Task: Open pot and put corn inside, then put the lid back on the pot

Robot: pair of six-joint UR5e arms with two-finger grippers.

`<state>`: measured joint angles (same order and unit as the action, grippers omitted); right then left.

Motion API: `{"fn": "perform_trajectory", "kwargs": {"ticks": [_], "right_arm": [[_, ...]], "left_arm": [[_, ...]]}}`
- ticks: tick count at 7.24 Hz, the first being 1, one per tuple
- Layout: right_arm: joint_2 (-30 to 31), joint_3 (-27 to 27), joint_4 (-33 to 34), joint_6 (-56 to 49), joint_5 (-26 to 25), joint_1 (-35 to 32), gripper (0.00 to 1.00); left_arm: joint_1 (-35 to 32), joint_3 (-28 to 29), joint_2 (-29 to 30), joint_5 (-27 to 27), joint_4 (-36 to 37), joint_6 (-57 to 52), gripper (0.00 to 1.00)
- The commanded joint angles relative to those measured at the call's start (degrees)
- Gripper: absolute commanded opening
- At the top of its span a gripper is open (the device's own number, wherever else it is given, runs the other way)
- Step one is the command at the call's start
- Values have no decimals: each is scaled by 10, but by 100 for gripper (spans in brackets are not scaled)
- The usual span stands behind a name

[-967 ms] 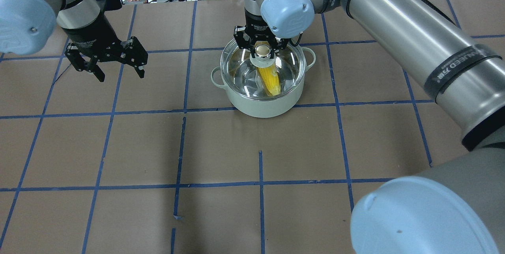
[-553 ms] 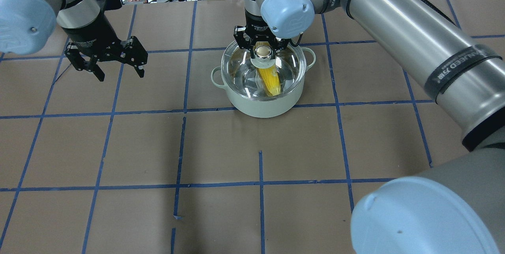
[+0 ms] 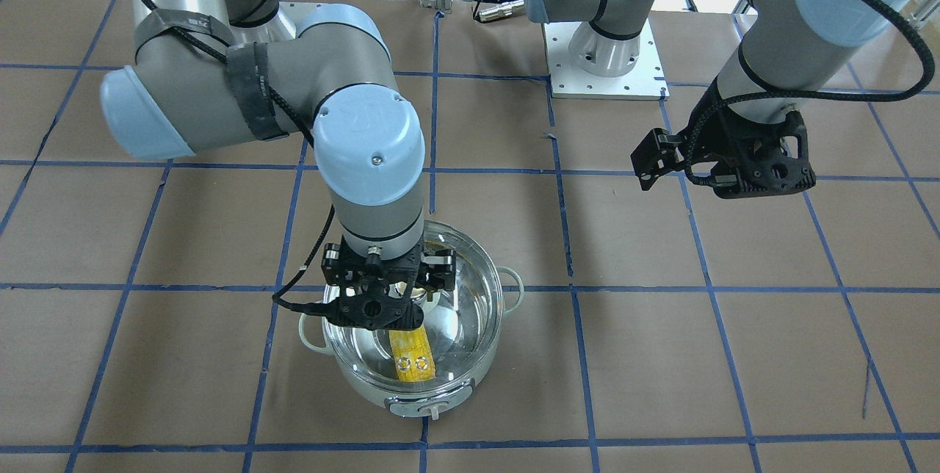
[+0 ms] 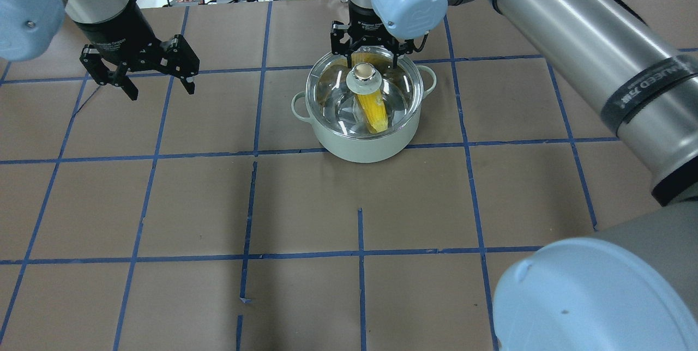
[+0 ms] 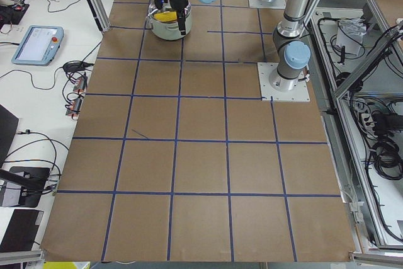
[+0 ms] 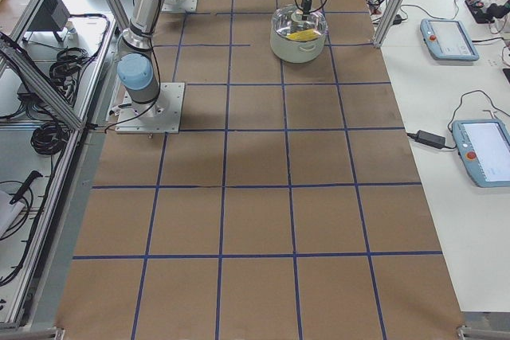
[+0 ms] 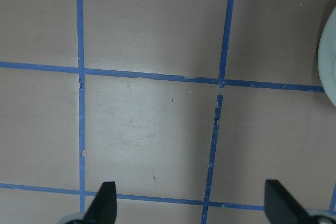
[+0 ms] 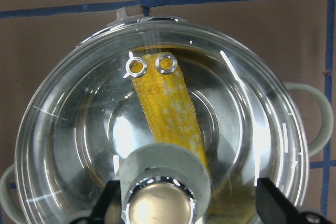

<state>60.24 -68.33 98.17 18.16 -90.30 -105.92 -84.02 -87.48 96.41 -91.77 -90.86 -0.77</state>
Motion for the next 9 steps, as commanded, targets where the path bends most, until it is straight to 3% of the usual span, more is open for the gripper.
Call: {"fn": "perform_trajectory", "kwargs": {"ticks": [1, 4, 7, 9], "right_arm": [[50, 7, -97, -118, -1, 81, 99], [151, -8, -197, -188, -4, 126, 99], [217, -113, -172, -181, -4, 122, 99], [221, -117, -163, -184, -3, 125, 100]], "left_arm": [[-2, 4, -1, -1, -12, 0, 100], [-4, 4, -8, 3, -13, 2, 100], [-4, 3, -6, 4, -13, 2, 100], [-4, 4, -9, 4, -13, 2, 100]]}}
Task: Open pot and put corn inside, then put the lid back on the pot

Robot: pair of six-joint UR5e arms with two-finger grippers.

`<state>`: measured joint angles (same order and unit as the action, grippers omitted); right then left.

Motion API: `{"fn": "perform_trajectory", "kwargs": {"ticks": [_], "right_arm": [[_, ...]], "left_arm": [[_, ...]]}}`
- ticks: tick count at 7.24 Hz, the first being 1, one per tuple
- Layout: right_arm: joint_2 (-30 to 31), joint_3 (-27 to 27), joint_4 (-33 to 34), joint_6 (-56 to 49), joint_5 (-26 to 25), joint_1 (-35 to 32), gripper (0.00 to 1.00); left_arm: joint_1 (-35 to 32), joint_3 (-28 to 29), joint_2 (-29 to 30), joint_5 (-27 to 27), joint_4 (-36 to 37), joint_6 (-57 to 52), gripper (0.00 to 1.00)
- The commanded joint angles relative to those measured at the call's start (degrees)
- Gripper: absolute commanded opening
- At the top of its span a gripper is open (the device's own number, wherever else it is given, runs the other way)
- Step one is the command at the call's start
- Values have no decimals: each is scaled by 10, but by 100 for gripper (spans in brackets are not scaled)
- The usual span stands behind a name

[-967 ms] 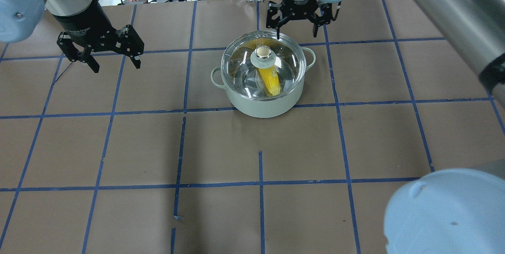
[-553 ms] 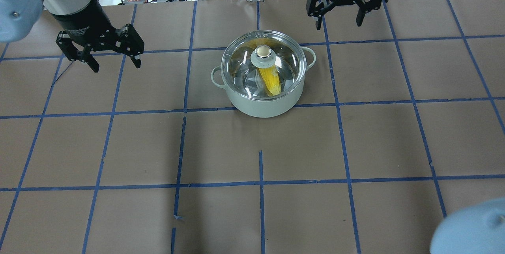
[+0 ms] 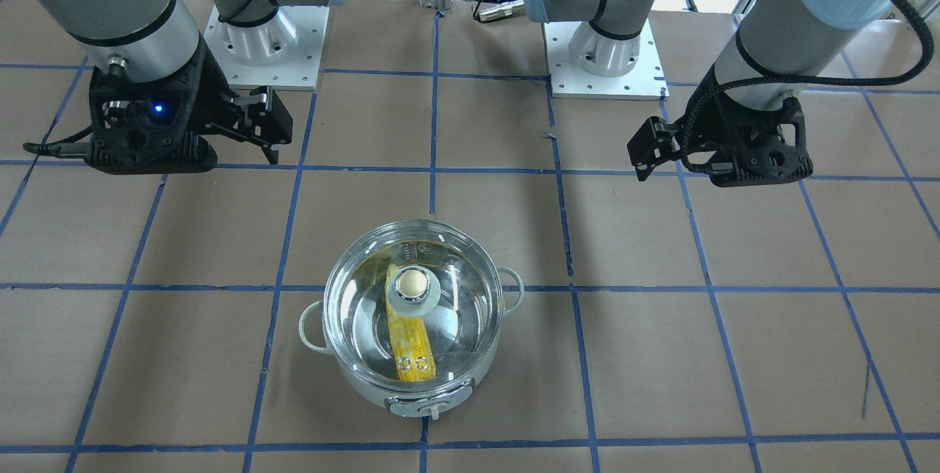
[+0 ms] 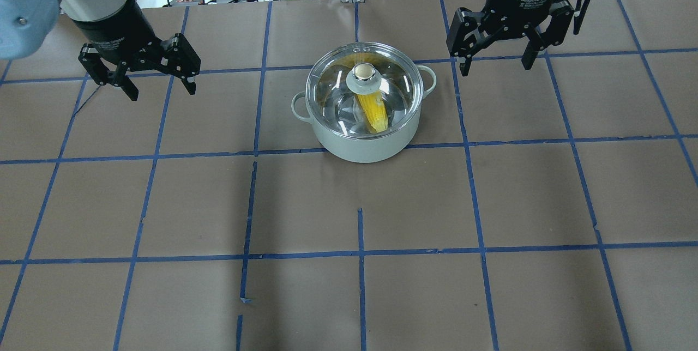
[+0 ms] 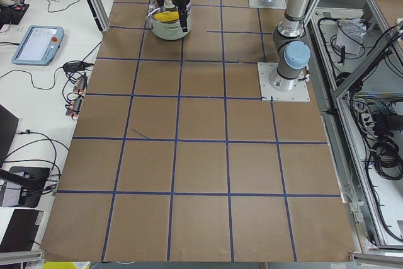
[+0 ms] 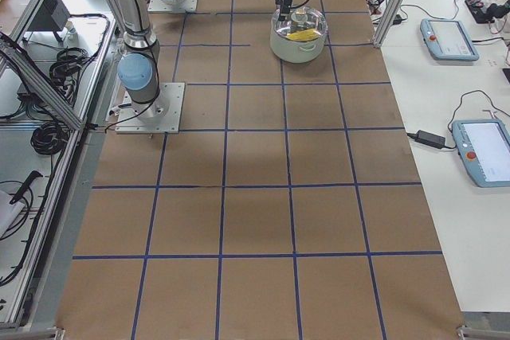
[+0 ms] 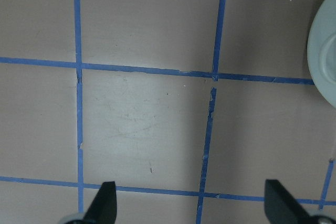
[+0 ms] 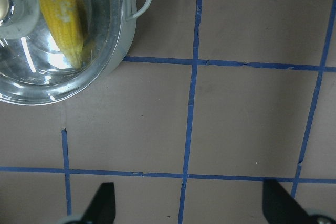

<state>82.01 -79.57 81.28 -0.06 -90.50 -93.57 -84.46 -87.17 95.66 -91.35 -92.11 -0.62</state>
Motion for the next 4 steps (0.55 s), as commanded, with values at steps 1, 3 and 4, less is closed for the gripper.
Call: {"fn": "perform_trajectory", "kwargs": {"ticks": [1, 3, 4], "right_arm": [[1, 3, 5, -4, 0, 2, 100], [3, 7, 2, -3, -1, 1, 100], [2, 10, 2, -3, -1, 1, 100]], "left_arm": [[1, 1, 0, -1, 1, 0, 100], [1, 0, 1, -1, 2, 0, 100], [1, 1, 1, -1, 2, -1, 100]]}}
